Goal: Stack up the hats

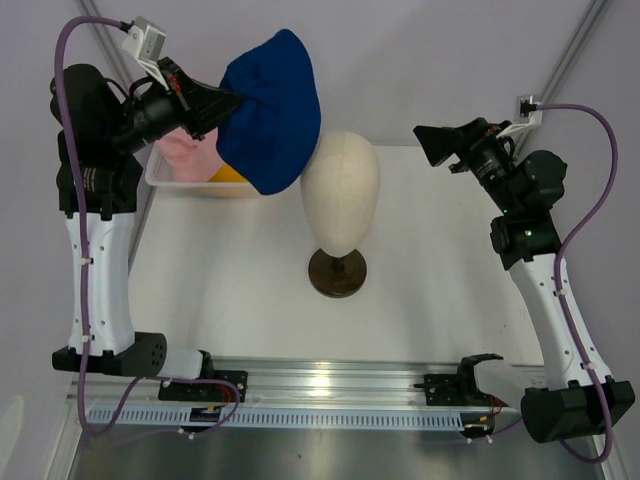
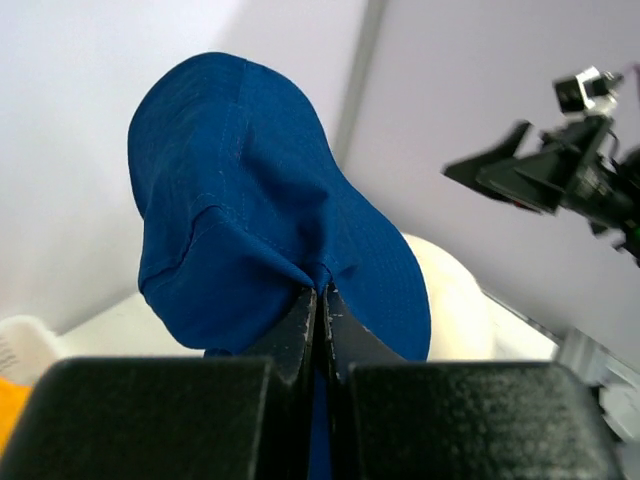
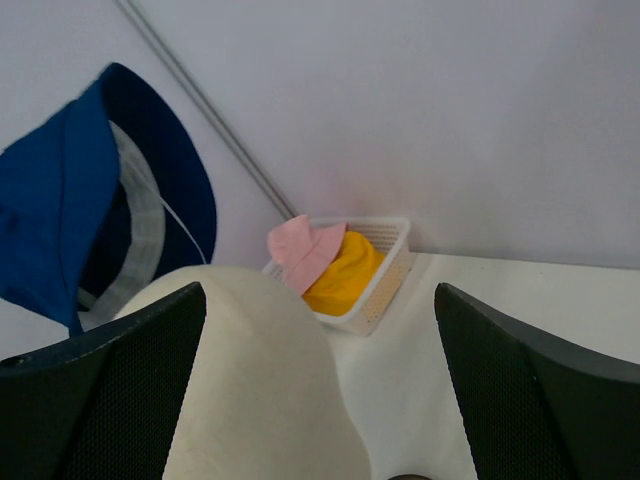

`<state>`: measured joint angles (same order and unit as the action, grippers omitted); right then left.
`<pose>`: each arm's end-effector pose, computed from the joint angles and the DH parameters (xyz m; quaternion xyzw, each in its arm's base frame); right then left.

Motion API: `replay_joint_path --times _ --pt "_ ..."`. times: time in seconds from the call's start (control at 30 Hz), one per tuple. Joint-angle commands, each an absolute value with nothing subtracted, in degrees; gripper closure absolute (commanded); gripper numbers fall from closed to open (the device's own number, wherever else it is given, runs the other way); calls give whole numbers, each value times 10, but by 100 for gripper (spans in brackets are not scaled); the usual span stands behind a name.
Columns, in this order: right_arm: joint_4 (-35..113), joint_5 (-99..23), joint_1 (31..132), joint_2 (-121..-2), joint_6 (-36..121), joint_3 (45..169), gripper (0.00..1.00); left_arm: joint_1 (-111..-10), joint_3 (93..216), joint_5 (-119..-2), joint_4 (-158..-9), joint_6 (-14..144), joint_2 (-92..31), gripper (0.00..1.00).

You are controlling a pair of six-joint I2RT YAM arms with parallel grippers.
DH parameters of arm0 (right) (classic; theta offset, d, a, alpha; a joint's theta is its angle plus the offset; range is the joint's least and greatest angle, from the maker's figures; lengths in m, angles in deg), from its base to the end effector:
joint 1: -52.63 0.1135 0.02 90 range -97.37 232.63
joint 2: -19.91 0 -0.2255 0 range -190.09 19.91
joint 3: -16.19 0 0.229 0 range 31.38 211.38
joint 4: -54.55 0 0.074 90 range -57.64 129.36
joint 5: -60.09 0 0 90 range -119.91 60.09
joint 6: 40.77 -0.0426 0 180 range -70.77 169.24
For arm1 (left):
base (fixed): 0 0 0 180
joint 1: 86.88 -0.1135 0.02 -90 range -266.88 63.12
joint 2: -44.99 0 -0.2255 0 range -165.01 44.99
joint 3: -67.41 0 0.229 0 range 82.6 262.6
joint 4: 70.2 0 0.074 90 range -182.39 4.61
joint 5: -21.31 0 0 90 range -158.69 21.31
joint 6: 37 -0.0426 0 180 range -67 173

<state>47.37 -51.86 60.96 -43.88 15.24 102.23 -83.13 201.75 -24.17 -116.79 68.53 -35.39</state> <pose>0.2371 0.0508 0.4320 -0.0147 0.6158 0.3893 0.6849 0.2181 -0.0442 0.5344 0.2203 0.6370 -0.3630 0.6434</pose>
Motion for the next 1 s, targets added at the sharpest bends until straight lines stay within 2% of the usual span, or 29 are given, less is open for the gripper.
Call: replay_joint_path --times 0.0,0.13,0.27,0.5,0.7,0.97 --pt "522 -582 609 -419 114 1047 1 -816 2003 -140 -1160 699 -328 98" --pt "521 -609 611 -414 97 1050 1 -766 1993 -133 -1168 675 -309 98" --pt "487 -602 619 -404 95 1053 1 -696 1997 -177 -1185 644 -301 96" --pt "485 -630 637 -383 74 1044 0 -632 2000 -245 -1205 636 -321 97" --pt "470 -601 655 -368 79 1042 1 -589 2053 -320 -1265 595 -378 97" --pt "504 -601 673 -391 58 1042 1 -564 2136 -335 -1271 599 -435 96"
